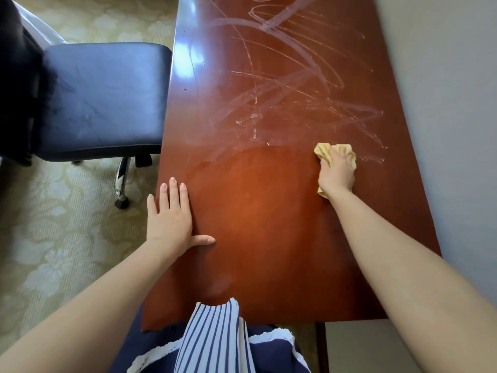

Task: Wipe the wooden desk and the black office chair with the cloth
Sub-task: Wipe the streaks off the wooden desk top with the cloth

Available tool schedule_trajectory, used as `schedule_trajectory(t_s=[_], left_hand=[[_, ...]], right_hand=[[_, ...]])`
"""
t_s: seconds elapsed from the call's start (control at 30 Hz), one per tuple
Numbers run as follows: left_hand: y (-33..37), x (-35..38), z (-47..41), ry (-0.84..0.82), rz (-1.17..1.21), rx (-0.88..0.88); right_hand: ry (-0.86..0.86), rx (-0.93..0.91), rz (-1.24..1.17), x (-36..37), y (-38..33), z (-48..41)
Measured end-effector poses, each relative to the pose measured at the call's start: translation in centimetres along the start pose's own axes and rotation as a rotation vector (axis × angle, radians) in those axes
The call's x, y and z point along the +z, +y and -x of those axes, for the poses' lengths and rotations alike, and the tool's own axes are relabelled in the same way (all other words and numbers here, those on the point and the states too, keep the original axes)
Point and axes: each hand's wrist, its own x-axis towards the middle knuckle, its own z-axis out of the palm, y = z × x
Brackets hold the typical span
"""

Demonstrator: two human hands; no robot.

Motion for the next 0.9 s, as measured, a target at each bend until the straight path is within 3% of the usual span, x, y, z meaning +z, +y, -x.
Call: schedule_trajectory(t_s=[0.23,0.37,0.67,0.8,0.9], left_hand=[[-0.3,0.3,-0.1,0.027,0.027,0.001],[-0.6,0.7,-0.1,0.058,0.083,0.012],[-3.6,2.6,0.9,0.157,0.464,0.132],[-5.8,4.4,2.5,0.103,0.534,0.12],[-7.3,5.6,3.3,0.005,0.558,0.168]], right_hand=[[-0.147,-0.45,0.031,4.1,-10.2,3.7],[-0.276,-0.719,0.017,6.3,-12.7,9.0],[-0.365,-1.101,-0.017,4.9,-4.1,16.6],[-0.365,-1.421,0.138,3.4,-0.5,16.0],[-0.47,-1.617,0.314,2.1,-0.2,13.4]])
